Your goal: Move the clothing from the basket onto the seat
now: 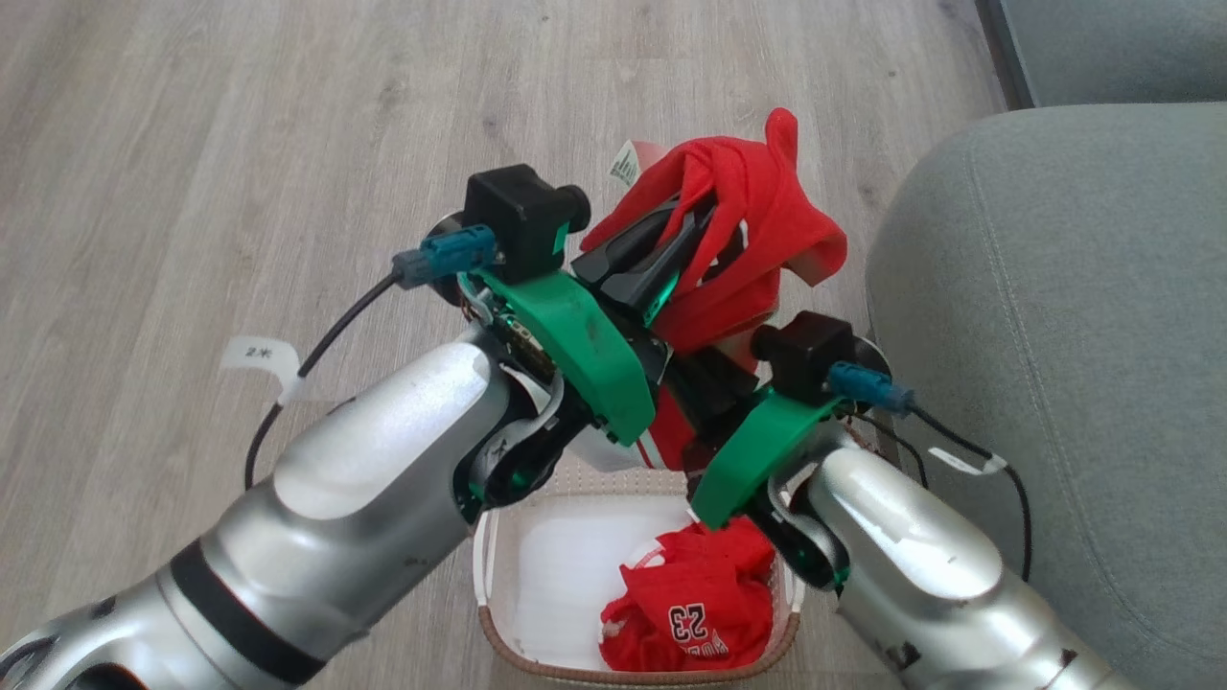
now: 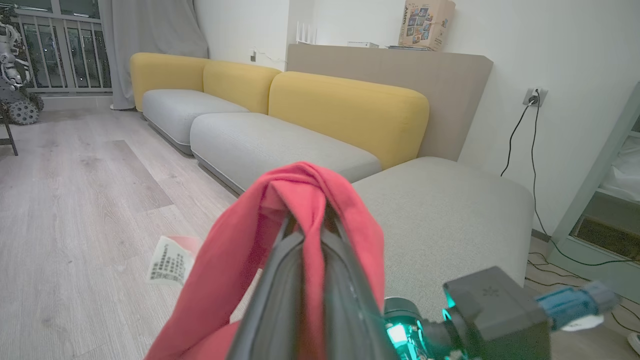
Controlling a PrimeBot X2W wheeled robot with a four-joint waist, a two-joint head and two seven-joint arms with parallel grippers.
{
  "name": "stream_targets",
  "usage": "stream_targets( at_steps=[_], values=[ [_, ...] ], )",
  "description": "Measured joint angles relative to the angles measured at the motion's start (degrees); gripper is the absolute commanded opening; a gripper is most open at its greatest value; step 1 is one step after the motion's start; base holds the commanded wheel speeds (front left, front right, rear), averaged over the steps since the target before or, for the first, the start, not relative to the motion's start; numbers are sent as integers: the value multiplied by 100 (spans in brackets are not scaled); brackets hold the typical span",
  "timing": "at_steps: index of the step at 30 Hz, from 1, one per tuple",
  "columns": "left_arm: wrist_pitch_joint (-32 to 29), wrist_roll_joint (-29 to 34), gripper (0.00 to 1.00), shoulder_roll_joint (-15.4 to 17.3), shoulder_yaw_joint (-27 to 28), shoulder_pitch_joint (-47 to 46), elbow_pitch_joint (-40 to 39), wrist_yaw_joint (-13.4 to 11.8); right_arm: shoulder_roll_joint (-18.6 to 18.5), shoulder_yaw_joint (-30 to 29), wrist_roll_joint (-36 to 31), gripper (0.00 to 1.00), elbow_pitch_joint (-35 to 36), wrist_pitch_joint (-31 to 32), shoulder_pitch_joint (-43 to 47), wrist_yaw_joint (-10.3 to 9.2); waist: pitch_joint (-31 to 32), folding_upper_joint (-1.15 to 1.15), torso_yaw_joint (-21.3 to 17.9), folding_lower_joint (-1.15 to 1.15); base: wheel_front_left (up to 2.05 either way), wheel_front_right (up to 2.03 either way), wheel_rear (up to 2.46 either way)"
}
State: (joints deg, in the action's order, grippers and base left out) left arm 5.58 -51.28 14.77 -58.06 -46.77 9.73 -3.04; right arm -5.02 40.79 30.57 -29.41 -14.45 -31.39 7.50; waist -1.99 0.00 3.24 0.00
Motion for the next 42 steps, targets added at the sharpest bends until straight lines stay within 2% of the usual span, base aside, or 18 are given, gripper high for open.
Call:
stream_targets(
  at_steps=[10,19,20,21,23,34,42],
  values=[
    [58,-48,0,99,47,3,82,-9,-8,-501,-144,0,490,0,235,0,-33,0,-128,0,0,0,0],
    [112,-59,0,285,74,109,135,-100,-193,-1198,-412,0,946,0,417,1,-62,0,-458,0,0,0,0],
    [115,-59,11,320,75,168,141,-104,-240,-1302,-455,0,1014,0,441,1,-67,0,-512,0,0,0,0],
    [131,-59,35,348,73,235,148,-108,-272,-1414,-494,0,1087,0,483,1,-74,0,-570,0,0,0,0],
    [164,-58,100,386,54,359,140,-110,-311,-1623,-573,0,1213,0,599,1,-90,0,-689,0,0,0,0],
    [167,123,100,609,-198,565,-221,-201,-492,-2516,-907,0,1809,-1,856,0,-200,0,-1354,0,0,0,0],
    [210,186,100,697,-260,669,-323,-285,-612,-2815,-987,0,2078,-1,1005,0,-309,0,-1932,0,0,0,0]
  ],
)
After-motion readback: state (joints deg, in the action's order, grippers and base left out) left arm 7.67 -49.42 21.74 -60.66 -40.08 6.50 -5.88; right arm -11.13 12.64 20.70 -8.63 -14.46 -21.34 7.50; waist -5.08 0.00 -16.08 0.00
